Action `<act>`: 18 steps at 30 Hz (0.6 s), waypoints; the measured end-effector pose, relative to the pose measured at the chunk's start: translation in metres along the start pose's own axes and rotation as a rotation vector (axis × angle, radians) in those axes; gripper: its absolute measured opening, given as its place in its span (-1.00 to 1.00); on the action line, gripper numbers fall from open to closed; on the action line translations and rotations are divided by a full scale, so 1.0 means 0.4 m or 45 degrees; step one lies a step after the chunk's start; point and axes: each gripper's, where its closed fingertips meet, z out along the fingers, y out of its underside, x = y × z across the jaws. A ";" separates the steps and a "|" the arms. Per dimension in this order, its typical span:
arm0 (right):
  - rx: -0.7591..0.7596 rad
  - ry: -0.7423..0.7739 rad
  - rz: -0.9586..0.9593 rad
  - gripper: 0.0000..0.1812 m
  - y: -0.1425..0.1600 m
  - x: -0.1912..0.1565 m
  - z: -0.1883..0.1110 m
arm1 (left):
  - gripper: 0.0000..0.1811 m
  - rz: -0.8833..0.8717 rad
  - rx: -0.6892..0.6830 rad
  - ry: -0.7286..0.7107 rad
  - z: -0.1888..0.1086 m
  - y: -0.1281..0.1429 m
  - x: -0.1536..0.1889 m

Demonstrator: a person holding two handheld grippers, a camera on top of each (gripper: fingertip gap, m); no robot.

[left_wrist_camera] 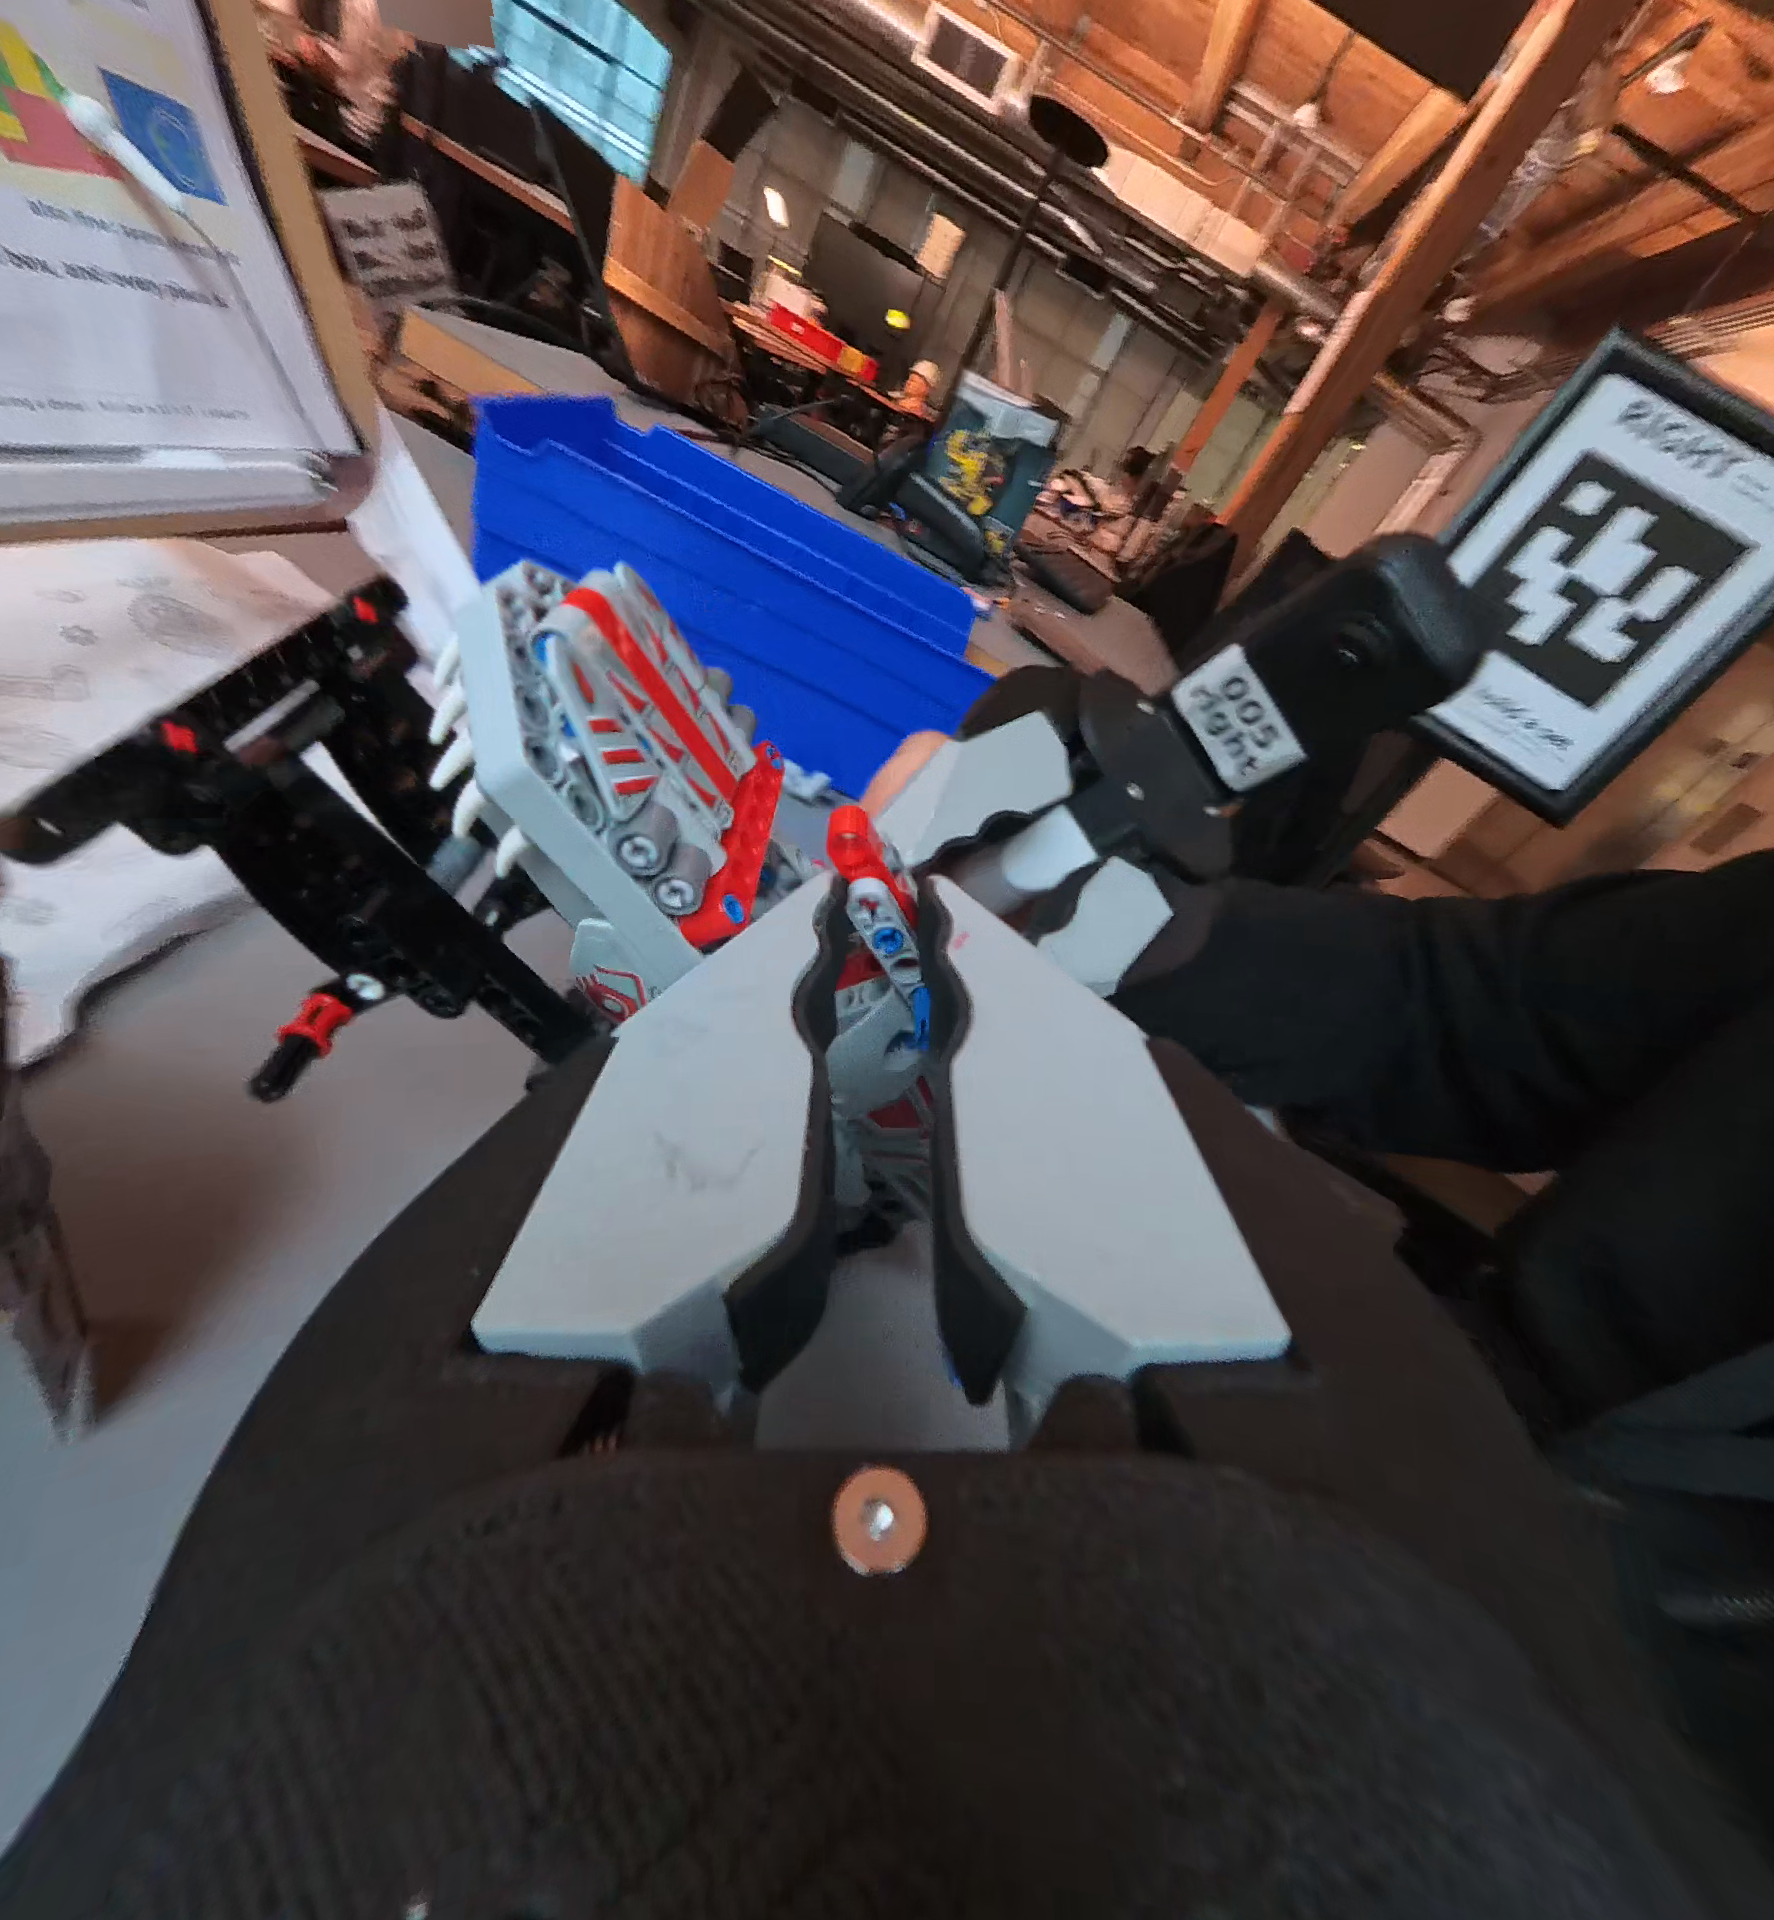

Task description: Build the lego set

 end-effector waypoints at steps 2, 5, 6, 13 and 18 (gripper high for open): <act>-0.033 0.045 -0.008 -0.69 0.012 0.018 0.006 | -0.85 0.081 0.012 -0.100 -0.007 -0.010 -0.021; -0.034 0.039 0.038 -0.68 0.023 0.026 0.012 | -0.83 0.197 -0.023 -0.213 -0.019 -0.008 -0.046; -0.026 0.027 0.057 -0.69 0.025 0.025 0.014 | -0.79 0.224 -0.056 -0.248 -0.020 0.000 -0.055; -0.044 0.038 0.028 -0.88 0.039 0.025 0.024 | -0.82 0.462 -0.220 -0.253 -0.022 0.041 -0.045; -0.043 0.038 0.056 -0.83 0.042 0.029 0.018 | -0.85 0.512 -0.355 -0.309 -0.043 0.075 -0.076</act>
